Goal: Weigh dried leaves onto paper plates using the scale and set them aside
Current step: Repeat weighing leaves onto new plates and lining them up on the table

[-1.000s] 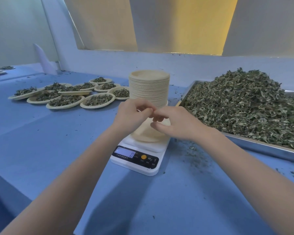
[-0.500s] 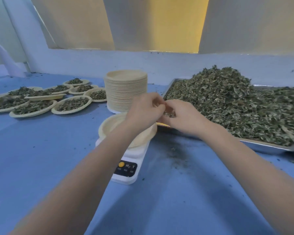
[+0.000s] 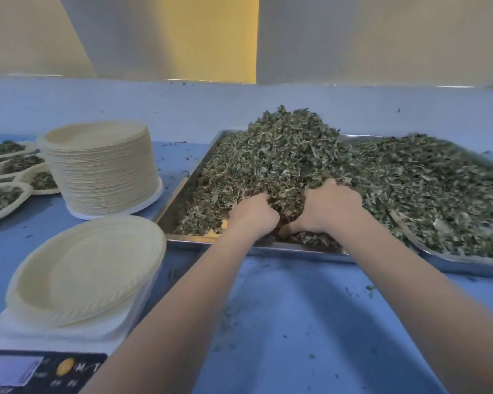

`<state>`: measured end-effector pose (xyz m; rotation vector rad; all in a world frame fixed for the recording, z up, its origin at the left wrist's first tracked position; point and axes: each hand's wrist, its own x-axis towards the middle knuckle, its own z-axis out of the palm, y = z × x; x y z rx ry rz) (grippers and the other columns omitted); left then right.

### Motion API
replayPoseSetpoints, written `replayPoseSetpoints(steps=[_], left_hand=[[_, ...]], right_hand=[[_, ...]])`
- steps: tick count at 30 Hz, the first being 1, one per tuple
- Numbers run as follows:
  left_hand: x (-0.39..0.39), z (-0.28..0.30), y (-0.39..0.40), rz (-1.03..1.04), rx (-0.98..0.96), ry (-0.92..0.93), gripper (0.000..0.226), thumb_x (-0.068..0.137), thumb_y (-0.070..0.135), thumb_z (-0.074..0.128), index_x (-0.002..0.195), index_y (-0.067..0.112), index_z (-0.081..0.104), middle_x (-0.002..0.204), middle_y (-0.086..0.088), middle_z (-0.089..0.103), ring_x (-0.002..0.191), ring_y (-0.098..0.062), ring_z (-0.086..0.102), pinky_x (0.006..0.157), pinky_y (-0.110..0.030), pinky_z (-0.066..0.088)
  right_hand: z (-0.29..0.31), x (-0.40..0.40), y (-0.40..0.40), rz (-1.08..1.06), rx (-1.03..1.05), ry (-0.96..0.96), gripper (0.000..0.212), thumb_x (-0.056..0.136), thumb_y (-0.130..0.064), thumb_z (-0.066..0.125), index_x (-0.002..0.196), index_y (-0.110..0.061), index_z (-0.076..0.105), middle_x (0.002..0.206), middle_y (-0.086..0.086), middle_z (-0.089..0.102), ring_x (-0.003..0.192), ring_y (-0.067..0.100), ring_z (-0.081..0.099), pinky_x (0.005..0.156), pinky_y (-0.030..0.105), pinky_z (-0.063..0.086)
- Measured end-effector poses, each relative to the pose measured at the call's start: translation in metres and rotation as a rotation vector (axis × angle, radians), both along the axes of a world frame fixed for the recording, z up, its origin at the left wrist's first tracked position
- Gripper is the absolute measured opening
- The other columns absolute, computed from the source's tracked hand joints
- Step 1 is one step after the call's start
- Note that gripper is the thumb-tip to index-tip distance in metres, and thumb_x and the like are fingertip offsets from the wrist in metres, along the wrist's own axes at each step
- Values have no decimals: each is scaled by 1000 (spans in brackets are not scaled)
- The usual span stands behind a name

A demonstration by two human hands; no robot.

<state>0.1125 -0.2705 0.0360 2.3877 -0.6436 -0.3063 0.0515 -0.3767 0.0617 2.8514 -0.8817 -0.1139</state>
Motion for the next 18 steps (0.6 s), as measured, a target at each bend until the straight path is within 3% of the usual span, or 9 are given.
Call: replayPoseSetpoints(steps=[2,4,8,10,12,16,18], left_hand=[[-1,2,-11,-8,-68,130,46,88,7,37,133,13,48,127,-25,55,114,-42,54,87,-45,49],[-4,7,-21,-13,-160,249,37,88,2,35,121,-2,53,117,-35,55,106,-47,56,68,-45,46],[0,11,-28,61,-282,404,36,94,0,32,126,-8,48,116,-33,56,100,-43,59,78,-46,53],[5,15,-22,99,-351,444,33,99,4,32,129,-3,44,115,-24,56,87,-31,58,66,-37,57],[12,20,-11,138,-429,439,33,98,3,35,131,1,40,115,-17,55,91,-27,61,69,-35,58],[26,36,14,198,-406,252,36,96,3,43,131,-5,40,125,-22,55,102,-35,64,79,-40,57],[30,47,30,209,-427,200,36,96,4,45,131,-6,42,125,-23,55,105,-35,62,82,-39,56]], right_hand=[[-3,4,-5,87,52,-35,94,59,-79,65,128,-17,48,123,15,49,110,33,54,81,36,45],[-3,11,-5,185,118,-107,80,64,-65,73,121,-13,50,117,14,58,105,32,57,80,34,46],[-2,25,-1,293,314,-198,63,68,-39,79,120,-12,58,115,10,65,103,28,60,85,34,49],[-4,29,-2,331,398,-297,55,71,-29,79,121,-16,61,118,7,65,106,24,59,89,28,46],[-5,32,-1,369,506,-424,57,73,-25,79,126,-21,60,127,2,61,113,20,56,89,22,39],[5,45,13,509,554,-558,55,77,-25,77,129,-24,58,133,-3,57,123,14,50,102,22,32],[14,51,25,550,552,-589,54,77,-27,77,128,-26,58,132,-5,57,122,13,50,100,21,31]])
